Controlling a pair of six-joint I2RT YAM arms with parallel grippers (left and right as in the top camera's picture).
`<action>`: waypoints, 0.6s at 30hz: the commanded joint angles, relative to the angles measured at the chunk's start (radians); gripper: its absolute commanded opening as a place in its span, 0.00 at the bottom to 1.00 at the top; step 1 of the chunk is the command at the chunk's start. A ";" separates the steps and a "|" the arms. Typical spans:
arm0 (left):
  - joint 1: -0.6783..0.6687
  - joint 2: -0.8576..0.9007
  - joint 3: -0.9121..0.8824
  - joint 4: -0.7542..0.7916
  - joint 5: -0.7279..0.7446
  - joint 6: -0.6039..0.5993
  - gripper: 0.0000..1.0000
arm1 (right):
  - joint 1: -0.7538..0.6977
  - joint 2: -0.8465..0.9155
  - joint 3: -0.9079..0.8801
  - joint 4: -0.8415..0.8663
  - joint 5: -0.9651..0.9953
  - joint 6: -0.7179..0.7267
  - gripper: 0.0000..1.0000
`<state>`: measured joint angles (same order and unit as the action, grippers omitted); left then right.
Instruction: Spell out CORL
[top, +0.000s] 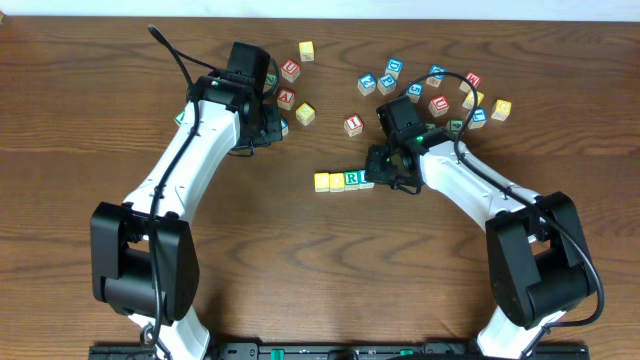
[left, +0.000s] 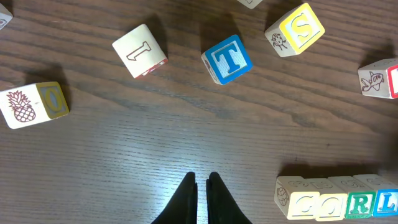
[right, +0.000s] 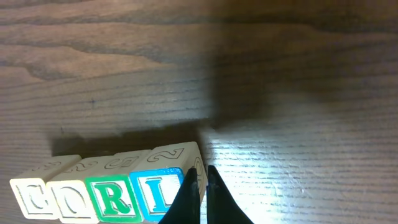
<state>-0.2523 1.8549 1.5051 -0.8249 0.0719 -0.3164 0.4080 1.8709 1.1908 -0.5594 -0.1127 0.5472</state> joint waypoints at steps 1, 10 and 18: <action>0.002 -0.009 0.021 0.002 -0.016 0.009 0.07 | 0.003 0.013 0.004 0.010 -0.004 -0.055 0.01; 0.002 -0.009 0.021 0.002 -0.016 0.009 0.07 | 0.003 0.012 0.019 0.010 -0.005 -0.098 0.01; 0.002 -0.009 0.021 0.002 -0.016 0.009 0.07 | 0.003 0.012 0.119 -0.059 0.069 -0.135 0.02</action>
<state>-0.2523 1.8549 1.5051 -0.8249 0.0719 -0.3164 0.4080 1.8751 1.2648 -0.6167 -0.0765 0.4423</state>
